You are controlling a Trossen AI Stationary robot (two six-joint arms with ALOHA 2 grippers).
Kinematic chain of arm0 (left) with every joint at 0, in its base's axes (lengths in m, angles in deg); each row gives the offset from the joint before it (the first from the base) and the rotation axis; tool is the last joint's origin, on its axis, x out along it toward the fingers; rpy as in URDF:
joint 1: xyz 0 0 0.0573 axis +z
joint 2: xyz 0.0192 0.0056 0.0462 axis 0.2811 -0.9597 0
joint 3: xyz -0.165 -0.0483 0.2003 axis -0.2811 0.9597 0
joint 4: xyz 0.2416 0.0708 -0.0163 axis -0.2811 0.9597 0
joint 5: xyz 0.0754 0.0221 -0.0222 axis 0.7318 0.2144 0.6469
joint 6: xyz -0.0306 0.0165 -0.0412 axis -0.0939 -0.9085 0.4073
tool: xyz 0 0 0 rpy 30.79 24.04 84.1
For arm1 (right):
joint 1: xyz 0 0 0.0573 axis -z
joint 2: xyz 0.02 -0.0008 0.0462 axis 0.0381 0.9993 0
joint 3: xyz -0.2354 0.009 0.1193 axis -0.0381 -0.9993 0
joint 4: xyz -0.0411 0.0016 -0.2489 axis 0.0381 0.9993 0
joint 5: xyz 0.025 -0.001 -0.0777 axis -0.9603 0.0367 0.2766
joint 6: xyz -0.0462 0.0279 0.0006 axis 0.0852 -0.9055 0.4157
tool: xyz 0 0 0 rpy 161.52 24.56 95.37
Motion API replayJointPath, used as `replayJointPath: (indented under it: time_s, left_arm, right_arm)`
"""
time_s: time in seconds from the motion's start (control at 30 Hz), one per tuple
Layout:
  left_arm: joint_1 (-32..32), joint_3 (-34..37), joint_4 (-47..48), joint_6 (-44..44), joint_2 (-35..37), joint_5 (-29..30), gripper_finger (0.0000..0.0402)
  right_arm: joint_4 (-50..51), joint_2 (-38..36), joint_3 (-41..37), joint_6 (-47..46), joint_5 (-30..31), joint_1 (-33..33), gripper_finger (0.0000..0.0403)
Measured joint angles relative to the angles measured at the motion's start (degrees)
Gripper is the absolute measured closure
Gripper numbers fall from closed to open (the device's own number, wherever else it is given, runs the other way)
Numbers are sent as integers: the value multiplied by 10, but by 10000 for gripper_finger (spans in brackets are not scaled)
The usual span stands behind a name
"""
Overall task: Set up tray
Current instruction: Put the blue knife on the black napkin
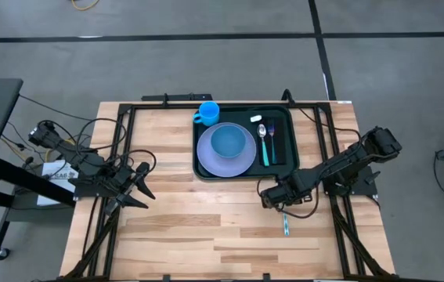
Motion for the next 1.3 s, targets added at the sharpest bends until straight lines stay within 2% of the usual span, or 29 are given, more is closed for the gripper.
replayJointPath:
  time_s: [0.47,0.67,0.97,1.3]
  left_arm:
    - [0,0,0,0,0,-1,253]
    - [0,0,0,0,0,-1,253]
    - [0,0,0,0,0,-1,253]
    - [0,0,0,1,0,-3,253]
  right_arm:
    - [-16,0,-29,-20,-3,0,170]
    - [-61,0,-44,-21,-3,0,170]
    - [-54,0,-45,-21,-3,-1,177]
    - [-45,51,-36,-1,-39,1,202]
